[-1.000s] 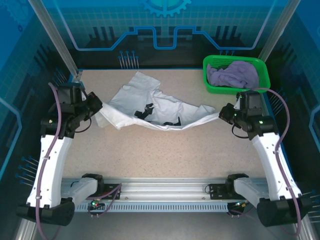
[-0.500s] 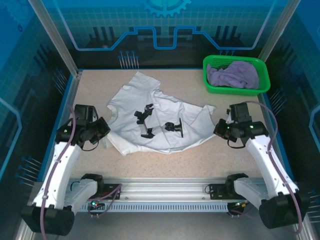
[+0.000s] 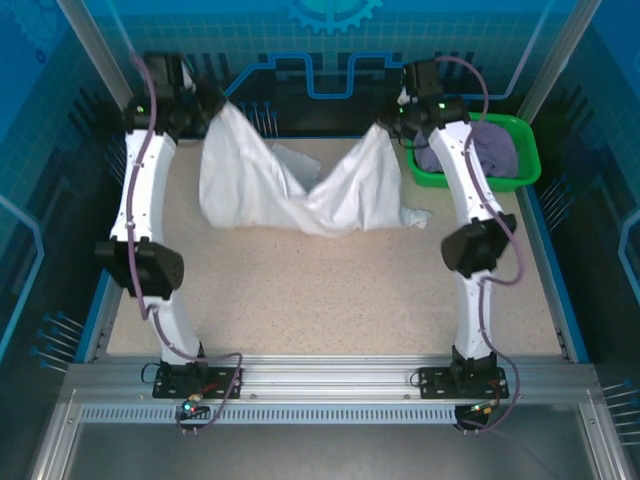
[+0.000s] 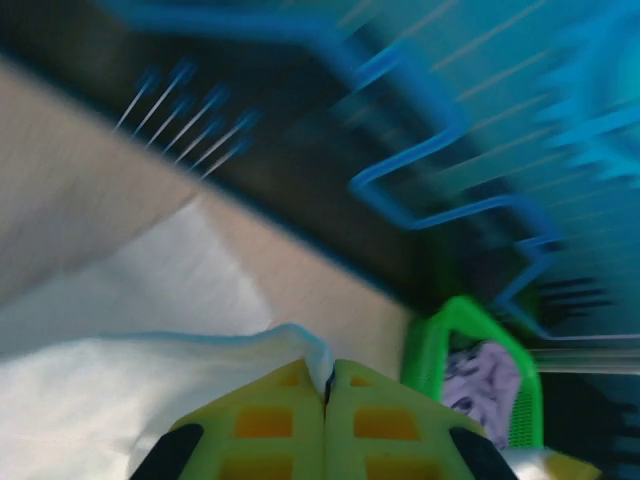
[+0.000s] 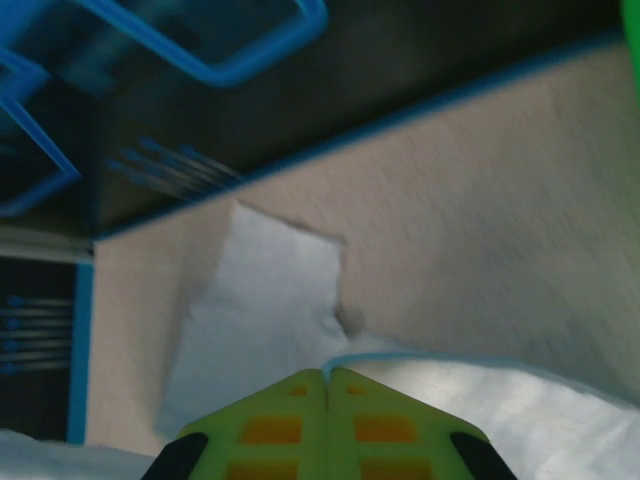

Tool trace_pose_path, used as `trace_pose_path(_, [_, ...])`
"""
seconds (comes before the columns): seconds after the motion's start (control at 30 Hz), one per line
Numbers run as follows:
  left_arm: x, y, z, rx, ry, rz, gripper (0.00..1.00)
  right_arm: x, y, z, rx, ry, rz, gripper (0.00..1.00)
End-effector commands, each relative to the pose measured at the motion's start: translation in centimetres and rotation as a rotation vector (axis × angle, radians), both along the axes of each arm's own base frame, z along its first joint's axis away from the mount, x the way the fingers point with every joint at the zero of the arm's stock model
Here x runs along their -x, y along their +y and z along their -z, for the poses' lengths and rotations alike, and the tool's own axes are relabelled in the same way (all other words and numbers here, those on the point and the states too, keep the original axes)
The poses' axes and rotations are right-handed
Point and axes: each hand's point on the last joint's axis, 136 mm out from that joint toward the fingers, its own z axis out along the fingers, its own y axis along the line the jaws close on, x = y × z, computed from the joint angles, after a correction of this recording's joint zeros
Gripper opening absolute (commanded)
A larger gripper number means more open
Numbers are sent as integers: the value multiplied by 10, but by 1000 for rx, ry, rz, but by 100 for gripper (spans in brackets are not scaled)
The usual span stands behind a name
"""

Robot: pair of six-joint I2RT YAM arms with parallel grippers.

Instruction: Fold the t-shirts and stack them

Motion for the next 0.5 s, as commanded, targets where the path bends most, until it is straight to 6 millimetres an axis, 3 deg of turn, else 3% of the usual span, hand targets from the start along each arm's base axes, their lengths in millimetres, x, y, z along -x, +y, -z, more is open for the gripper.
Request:
trace_pose_path(0.0, [55, 2, -117, -116, -286, 49, 0, 37, -22, -110, -118, -199, 5, 0])
trace_pose_path(0.1, [105, 4, -169, -188, -440, 41, 0, 65, -32, -146, -114, -293, -13, 0])
trace_pose_path(0.2, [156, -8, -183, -190, -536, 80, 0, 114, -39, -171, -76, -376, -35, 0])
trace_pose_path(0.23, [173, -11, -179, -184, -560, 88, 0, 133, -41, -177, -60, -393, -43, 0])
trace_pose_path(0.3, [199, -11, -159, -176, -544, 75, 0, 163, -42, -173, -39, -393, -53, 0])
trace_pose_path(0.33, [207, -11, -138, -168, -493, 73, 1, 178, -41, -163, -40, -381, -63, 0])
trace_pose_path(0.4, [219, -15, -87, -138, -372, 96, 3, 201, -36, -140, -34, -358, -94, 0])
trace_pose_path(0.47, [231, -18, -17, -78, -203, 107, 2, 220, -33, -100, -7, -292, -122, 0])
